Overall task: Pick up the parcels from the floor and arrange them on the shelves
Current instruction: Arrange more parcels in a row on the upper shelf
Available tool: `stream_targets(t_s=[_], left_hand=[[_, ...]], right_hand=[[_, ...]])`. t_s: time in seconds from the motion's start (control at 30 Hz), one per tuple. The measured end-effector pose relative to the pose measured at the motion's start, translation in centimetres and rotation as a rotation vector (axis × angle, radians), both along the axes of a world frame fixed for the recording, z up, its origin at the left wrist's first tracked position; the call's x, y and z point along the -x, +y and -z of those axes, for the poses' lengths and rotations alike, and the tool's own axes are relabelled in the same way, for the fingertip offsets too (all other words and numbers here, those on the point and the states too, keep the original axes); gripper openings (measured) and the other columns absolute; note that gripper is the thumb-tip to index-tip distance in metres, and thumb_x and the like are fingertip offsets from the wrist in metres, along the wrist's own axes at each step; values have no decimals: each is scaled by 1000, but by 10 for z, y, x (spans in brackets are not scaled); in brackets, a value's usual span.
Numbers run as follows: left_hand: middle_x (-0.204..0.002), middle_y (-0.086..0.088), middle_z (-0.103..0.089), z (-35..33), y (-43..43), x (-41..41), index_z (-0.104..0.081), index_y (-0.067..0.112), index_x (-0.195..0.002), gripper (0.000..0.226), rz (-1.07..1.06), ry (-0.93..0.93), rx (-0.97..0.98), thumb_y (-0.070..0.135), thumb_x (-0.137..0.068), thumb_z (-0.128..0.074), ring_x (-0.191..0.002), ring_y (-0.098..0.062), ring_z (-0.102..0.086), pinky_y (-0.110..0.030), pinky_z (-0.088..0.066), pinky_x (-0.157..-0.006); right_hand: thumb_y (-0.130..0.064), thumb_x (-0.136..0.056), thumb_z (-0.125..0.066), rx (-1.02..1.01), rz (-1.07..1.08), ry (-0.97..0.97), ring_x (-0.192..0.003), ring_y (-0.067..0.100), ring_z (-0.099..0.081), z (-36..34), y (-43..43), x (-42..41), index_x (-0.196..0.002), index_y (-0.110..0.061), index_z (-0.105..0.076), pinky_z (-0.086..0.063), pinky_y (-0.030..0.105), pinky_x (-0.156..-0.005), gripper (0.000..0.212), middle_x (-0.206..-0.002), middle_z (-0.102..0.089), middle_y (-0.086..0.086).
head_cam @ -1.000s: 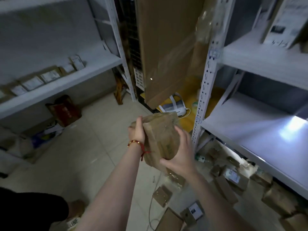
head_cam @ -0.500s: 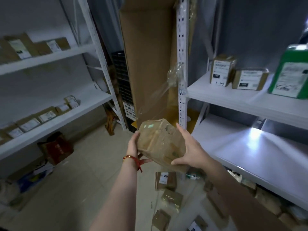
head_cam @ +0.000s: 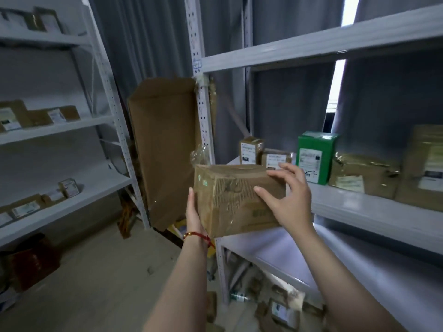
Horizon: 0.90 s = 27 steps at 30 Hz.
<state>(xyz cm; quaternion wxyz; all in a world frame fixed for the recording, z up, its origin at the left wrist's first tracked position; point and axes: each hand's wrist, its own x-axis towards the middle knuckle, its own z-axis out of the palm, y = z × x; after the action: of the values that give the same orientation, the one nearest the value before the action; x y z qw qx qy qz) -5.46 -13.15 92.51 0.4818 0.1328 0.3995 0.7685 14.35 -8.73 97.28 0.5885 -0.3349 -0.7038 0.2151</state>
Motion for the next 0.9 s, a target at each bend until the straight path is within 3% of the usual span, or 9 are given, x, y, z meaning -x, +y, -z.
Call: stream_targets(t_s=[0.17,0.27,0.4,0.47,0.53,0.63,0.7,0.8,0.9], left_hand=[[-123,-14,-67,-23,27,-88,-64,18,-129,63,150,28,-75,63,-85,-56,-115,-35,-62,-53,-49,-98],[-129,-14,-64,-41,44,-130,-61,20,-133,76,255,40,-134,63,-72,-71,-120,-36,-59,-58,-44,-102],[-131,-15,-63,-75,62,-170,-56,21,-135,88,321,122,-189,59,-61,-85,-118,-38,-61,-62,-44,-101],[-129,-14,-63,-97,63,-188,-55,18,-134,87,312,224,-239,55,-61,-85,-116,-34,-63,-58,-49,-98],[-128,-12,-62,-117,62,-204,-54,18,-129,78,294,339,-294,49,-65,-86,-114,-29,-64,-49,-54,-93],[-118,-3,-59,-152,51,-227,-51,25,-113,69,195,595,-365,45,-58,-87,-107,-21,-63,-31,-58,-80],[-110,4,-59,-175,45,-240,-51,23,-109,68,89,844,-454,42,-55,-87,-101,-12,-63,-21,-56,-75],[-107,8,-58,-195,36,-251,-53,23,-104,67,-21,1171,-600,44,-54,-92,-99,-1,-60,-21,-55,-80],[-115,6,-56,-196,30,-257,-54,19,-103,60,-35,1318,-724,52,-63,-84,-114,-5,-56,-30,-57,-86]], right_hand=[[-19,-64,-92,22,96,174,-125,9,-50,-20,6,-89,-110,-23,-62,-40,23,-110,55,-133,-42,0],[-33,-63,-91,139,85,318,-118,13,-59,-31,11,-135,-107,-42,-59,-48,38,-106,55,-125,-58,-2],[-18,-78,-83,253,102,428,-110,-1,-60,-42,14,-185,-115,-34,-58,-50,24,-99,48,-113,-63,-14],[-14,-83,-78,261,88,473,-97,-15,-59,-44,13,-206,-121,-26,-55,-48,8,-82,46,-107,-60,-18],[-15,-87,-74,253,94,502,-96,-12,-59,-45,15,-222,-124,-27,-55,-46,6,-74,44,-107,-61,-16],[-13,-94,-65,264,123,591,-98,0,-63,-54,19,-234,-128,-22,-61,-53,14,-81,35,-115,-67,-2],[-27,-98,-59,347,53,761,-104,15,-66,-67,18,-237,-123,-20,-66,-54,35,-95,27,-116,-69,1],[-60,-91,-51,556,-175,953,-110,30,-66,-84,17,-238,-122,-14,-66,-48,48,-102,58,-112,-72,10],[-62,-89,-53,588,-208,909,-103,30,-67,-89,12,-236,-114,-15,-70,-50,47,-95,56,-108,-74,11]])
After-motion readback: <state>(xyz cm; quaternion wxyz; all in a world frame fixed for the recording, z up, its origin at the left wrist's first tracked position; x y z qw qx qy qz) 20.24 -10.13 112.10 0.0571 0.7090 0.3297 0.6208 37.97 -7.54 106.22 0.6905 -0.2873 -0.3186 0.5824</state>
